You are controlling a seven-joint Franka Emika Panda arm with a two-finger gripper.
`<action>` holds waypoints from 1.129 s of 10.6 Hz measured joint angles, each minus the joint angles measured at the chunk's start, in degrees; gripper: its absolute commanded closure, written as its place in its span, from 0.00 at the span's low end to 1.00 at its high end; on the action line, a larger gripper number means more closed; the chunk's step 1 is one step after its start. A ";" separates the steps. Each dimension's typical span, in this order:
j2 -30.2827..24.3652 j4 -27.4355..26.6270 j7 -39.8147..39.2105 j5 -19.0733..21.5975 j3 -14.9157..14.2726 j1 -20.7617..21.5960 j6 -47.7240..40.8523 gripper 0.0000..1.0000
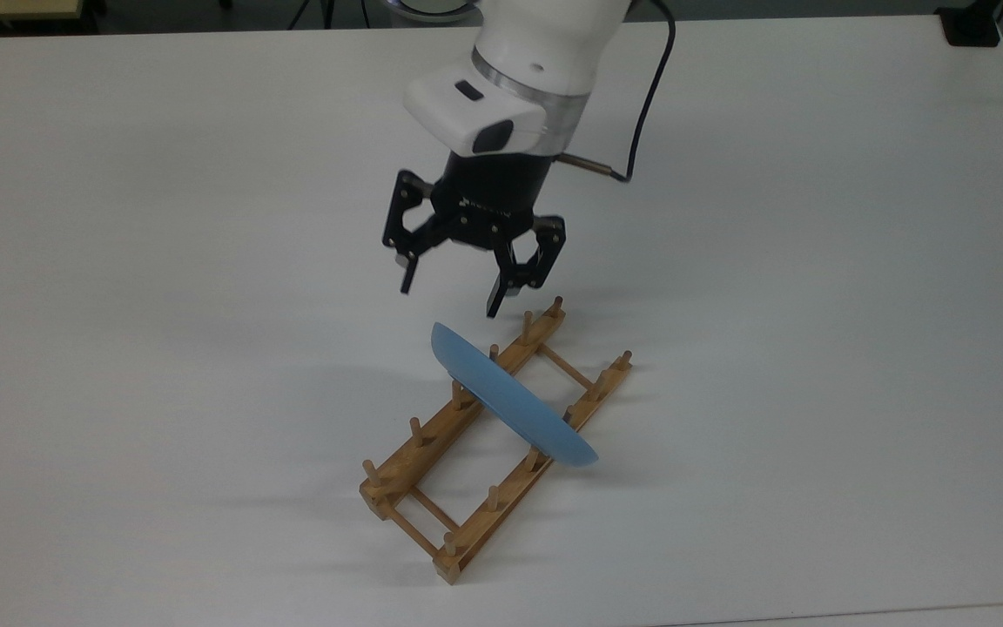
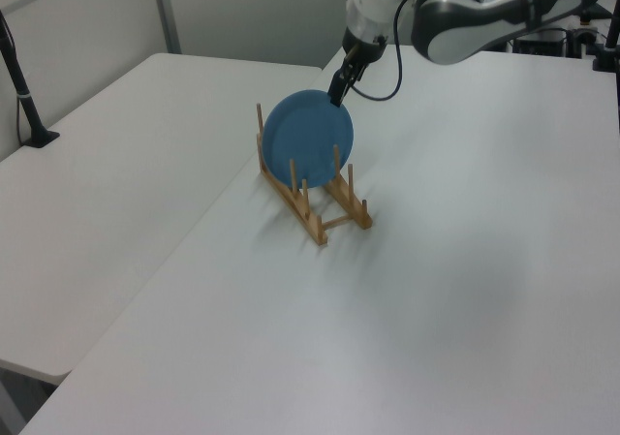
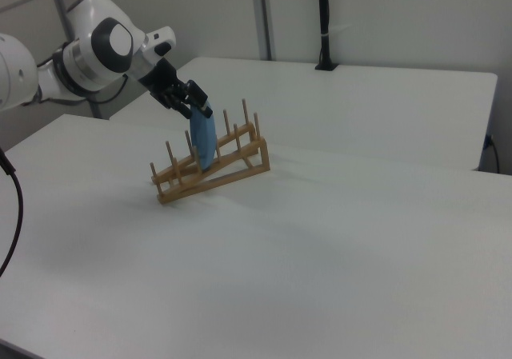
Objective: Pick plate from plate rack
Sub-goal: 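Move the open gripper down toward the rim of the blue plate, then close the gripper on the blue plate's rim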
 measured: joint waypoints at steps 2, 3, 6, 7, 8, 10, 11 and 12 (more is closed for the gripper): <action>1.36 0.06 2.14 -2.98 0.00 0.06 2.23 0.65; 1.85 0.09 2.77 -3.94 -0.01 0.06 2.66 0.66; 2.94 0.20 3.17 -5.46 0.00 0.07 2.72 0.80; 3.13 0.26 3.17 -5.47 -0.01 0.06 2.72 0.83; 3.25 0.34 3.17 -5.55 0.00 0.07 2.72 0.84; 3.29 0.54 3.18 -5.57 -0.02 0.06 2.72 1.00; 3.29 0.70 3.18 -5.61 -0.03 0.06 2.72 1.00; 3.30 0.77 3.18 -6.40 -0.04 0.06 2.72 1.00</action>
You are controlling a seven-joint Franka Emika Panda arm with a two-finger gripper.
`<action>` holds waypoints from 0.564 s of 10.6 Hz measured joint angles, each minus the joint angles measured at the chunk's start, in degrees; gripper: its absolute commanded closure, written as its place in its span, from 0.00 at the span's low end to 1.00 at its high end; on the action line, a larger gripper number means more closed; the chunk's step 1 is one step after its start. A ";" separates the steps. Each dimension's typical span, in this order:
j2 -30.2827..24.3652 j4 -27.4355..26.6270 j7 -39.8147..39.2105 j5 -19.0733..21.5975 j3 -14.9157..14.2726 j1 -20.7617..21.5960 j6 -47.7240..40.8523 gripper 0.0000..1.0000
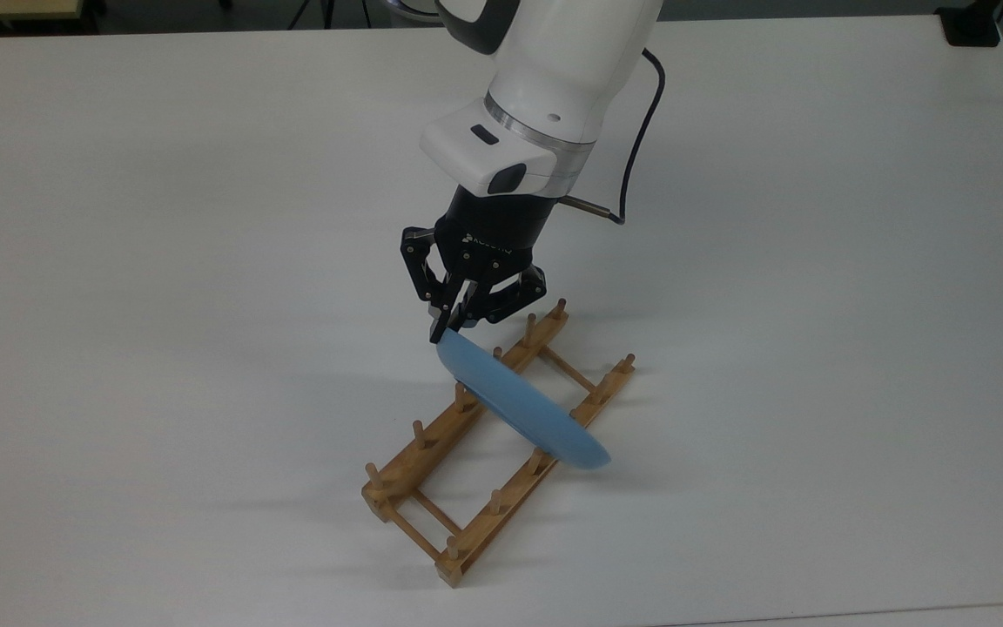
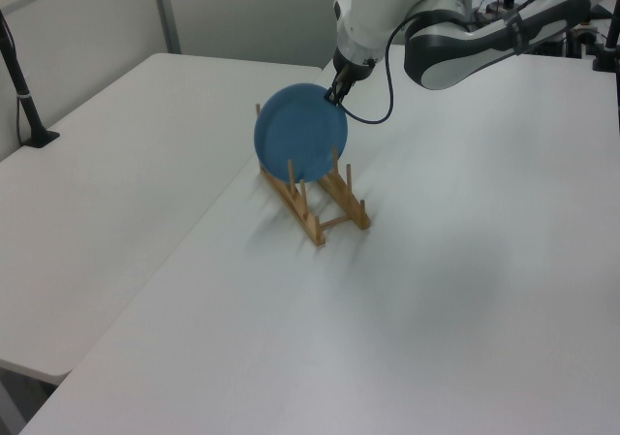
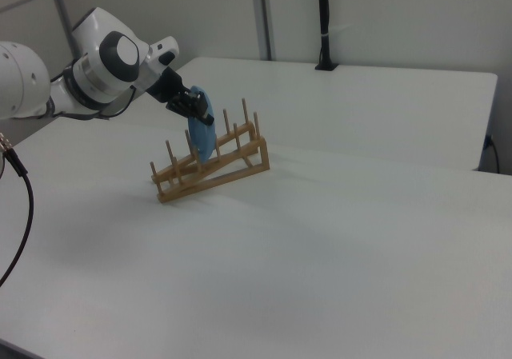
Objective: Pick plate from plate rack
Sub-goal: 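Close the gripper on the blue plate's rim, then lift the blue plate up out of the rack slots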
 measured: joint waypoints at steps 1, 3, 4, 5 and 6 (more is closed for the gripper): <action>0.00 0.12 0.02 -1.06 -0.03 0.00 0.00 1.00; -0.27 0.90 0.02 -2.33 -0.29 -0.06 0.00 1.00; -0.82 1.27 0.02 -2.41 -0.48 -0.14 0.00 1.00; -1.65 1.59 0.02 -2.42 -0.66 -0.30 0.00 1.00; -2.72 1.70 0.02 -2.42 -0.83 -0.53 0.00 1.00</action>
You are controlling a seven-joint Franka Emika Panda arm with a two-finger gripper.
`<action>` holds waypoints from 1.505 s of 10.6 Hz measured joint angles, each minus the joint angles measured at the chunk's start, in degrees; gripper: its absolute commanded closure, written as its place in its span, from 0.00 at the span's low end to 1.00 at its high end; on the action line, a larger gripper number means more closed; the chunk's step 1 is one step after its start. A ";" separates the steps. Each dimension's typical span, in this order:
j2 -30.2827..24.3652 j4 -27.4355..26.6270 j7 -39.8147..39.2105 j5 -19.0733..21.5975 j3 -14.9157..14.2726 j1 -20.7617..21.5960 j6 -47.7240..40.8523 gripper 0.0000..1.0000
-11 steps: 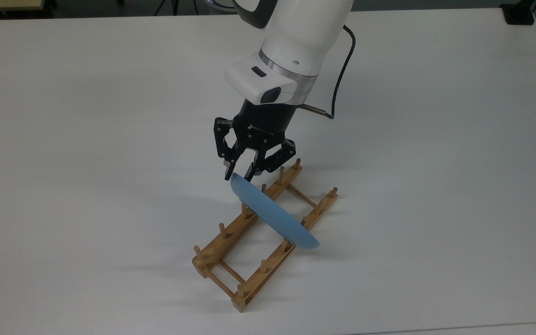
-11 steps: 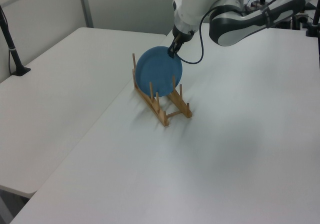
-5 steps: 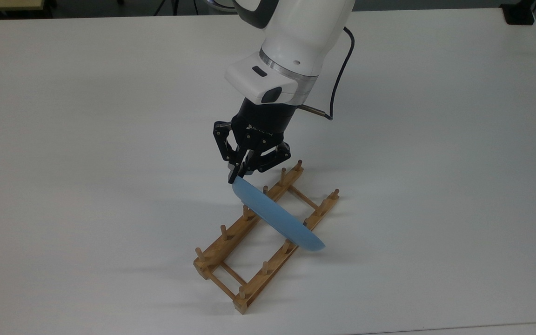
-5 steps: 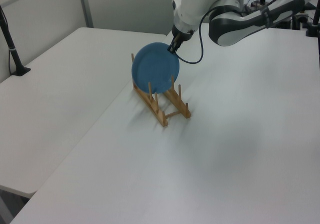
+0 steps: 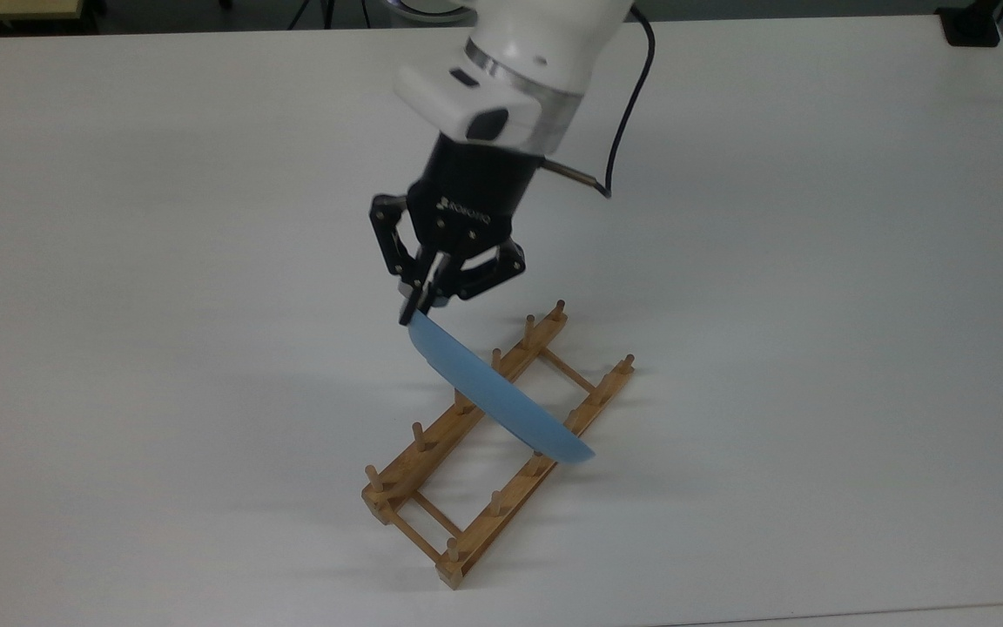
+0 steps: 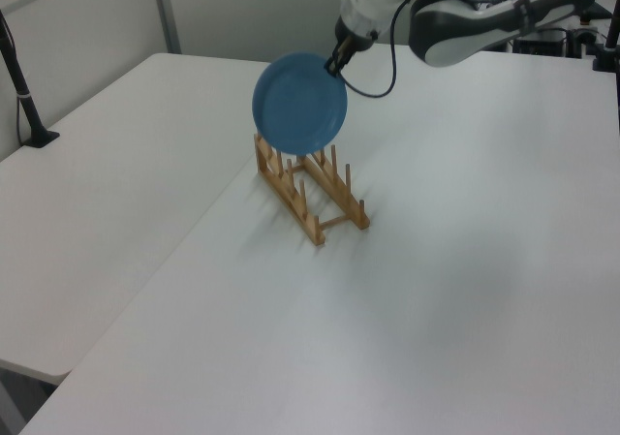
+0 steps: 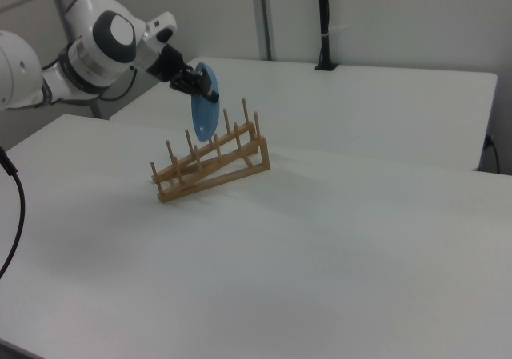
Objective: Pick plate from plate rack
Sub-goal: 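Lift the blue plate up out of the rack slots, then carry the plate away from the rack and lower it flat onto the table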
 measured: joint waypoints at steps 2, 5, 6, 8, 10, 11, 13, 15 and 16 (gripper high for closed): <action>-1.46 -0.01 0.02 0.04 -0.02 -0.48 0.00 1.00; -1.59 -0.08 0.32 7.90 -0.07 -0.56 -0.01 1.00; -1.67 -0.03 0.36 11.94 -0.13 -0.58 -0.01 1.00; -2.55 0.01 0.38 19.50 -0.26 -1.48 -0.10 1.00; -3.26 -0.05 -6.34 26.22 -0.26 -2.54 -4.60 1.00; -3.27 -0.09 -12.35 29.64 -0.26 -2.74 -8.00 1.00; -3.24 -0.29 -26.63 34.38 -0.27 -3.53 -15.99 1.00; -3.20 -0.47 -42.77 36.17 -0.27 -4.71 -25.78 1.00; -3.18 -0.80 -49.80 36.27 -0.27 -5.30 -30.37 1.00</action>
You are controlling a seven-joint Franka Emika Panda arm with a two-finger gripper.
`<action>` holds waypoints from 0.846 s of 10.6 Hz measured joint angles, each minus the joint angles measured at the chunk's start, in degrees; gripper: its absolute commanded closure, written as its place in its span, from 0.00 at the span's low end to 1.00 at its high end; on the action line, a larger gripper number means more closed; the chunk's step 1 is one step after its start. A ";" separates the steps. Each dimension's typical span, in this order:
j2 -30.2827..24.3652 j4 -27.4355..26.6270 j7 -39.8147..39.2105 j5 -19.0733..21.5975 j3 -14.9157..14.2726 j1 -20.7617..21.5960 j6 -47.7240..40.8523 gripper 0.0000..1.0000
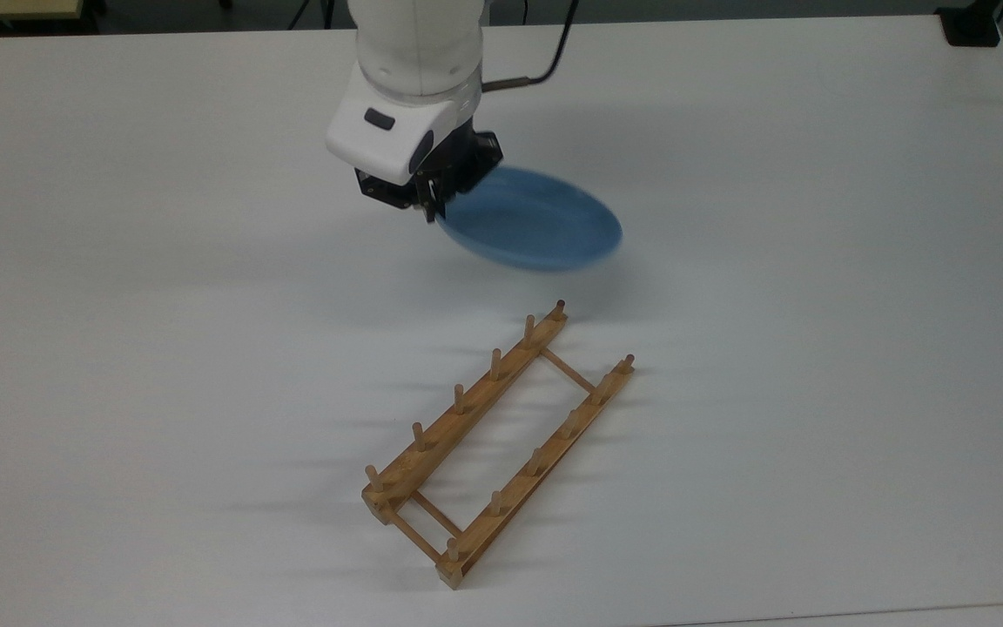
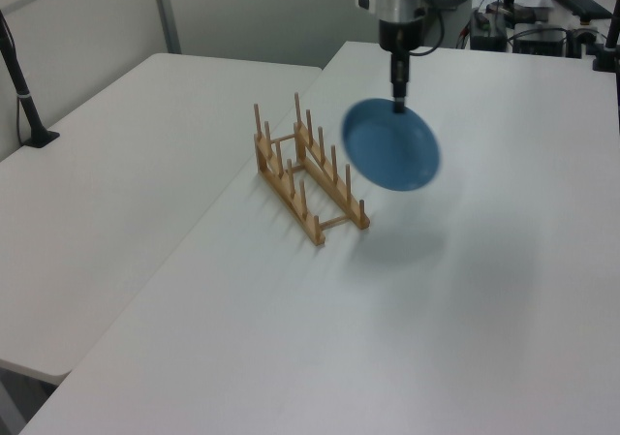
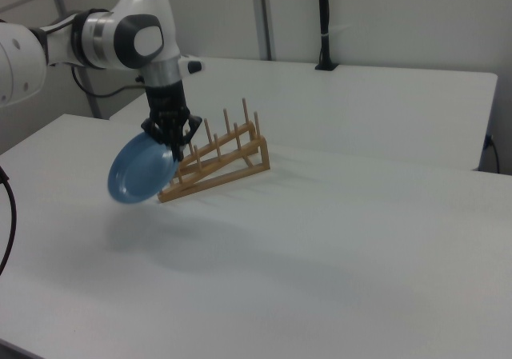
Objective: Pick plate from plate rack
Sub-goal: 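Carry the plate away from the rack and lower it flat onto the table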
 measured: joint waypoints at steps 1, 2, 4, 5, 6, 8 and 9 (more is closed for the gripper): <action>0.05 -0.71 -5.99 0.01 0.00 -0.56 -3.77 1.00; 0.18 -1.71 -11.21 0.01 0.00 -1.03 -6.83 1.00; 0.74 -4.91 -19.32 -0.88 -0.03 -1.35 -10.00 1.00; 1.68 -6.36 -21.30 -2.23 -0.04 -1.35 -10.07 1.00; 3.25 -7.12 -22.21 -3.66 -0.04 -1.35 -10.07 1.00; 7.31 -7.29 -22.62 -7.21 -0.06 -1.41 -10.06 1.00; 8.99 -7.28 -22.86 -8.39 -0.08 -1.65 -10.03 0.98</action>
